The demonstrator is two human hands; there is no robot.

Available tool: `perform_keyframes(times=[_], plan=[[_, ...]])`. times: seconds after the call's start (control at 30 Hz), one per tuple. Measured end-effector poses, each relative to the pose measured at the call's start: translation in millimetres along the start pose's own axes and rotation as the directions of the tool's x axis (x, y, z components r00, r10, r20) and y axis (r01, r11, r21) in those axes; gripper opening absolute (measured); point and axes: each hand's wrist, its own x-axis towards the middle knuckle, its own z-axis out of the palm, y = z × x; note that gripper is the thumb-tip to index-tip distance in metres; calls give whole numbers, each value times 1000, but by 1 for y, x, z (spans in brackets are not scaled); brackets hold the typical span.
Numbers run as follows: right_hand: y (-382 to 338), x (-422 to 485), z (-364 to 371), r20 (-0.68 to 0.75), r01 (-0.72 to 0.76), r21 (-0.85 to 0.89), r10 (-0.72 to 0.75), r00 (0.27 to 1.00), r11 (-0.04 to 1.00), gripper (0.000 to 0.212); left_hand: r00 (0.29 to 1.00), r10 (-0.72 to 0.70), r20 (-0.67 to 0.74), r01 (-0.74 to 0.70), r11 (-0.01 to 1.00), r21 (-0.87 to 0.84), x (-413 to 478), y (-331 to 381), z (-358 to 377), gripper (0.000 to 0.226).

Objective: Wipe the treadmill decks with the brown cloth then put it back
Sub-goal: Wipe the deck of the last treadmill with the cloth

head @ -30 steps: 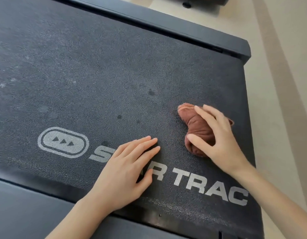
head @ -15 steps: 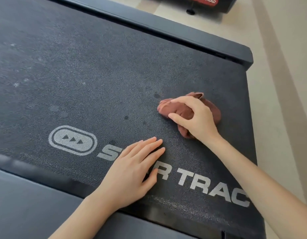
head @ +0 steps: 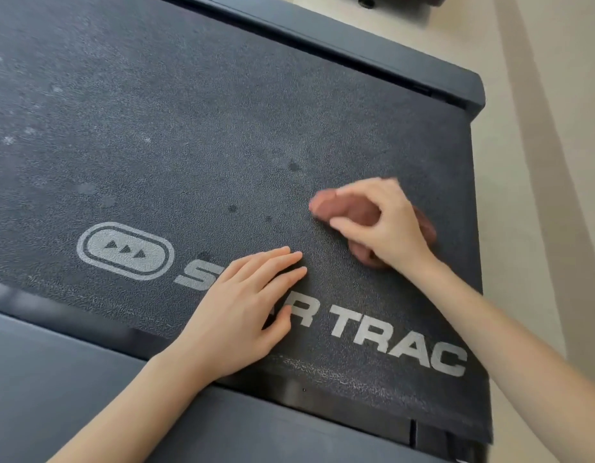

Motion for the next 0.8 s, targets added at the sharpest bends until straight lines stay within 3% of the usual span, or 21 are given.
perform_keyframes(times=[0.17,0.27,0.37,0.5,0.67,0.8], plan=[[-5,22,11,-6,-52,-11,52,999,999,46,1000,6,15,-8,990,142,-12,-2,-13,49],[-28,-29,5,86,36,51,-40,996,998,49,986,-142,-82,157,960,230,-35,-17,-30,52],[-58,-92,6,166,112,124,-132,977,986,49,930,-337,-149,366,892,265,-63,-31,-44,60],[-80,-129,16,152,202,73,-211,966,977,37,871,-479,-113,491,828,270,-78,-38,-49,68],[-89,-65,46,175,274,103,-288,942,956,34,856,-507,-99,514,819,257,-79,-40,-48,70],[-91,21,76,136,213,60,-220,966,975,35,855,-507,-107,517,819,248,-79,-40,-49,68]])
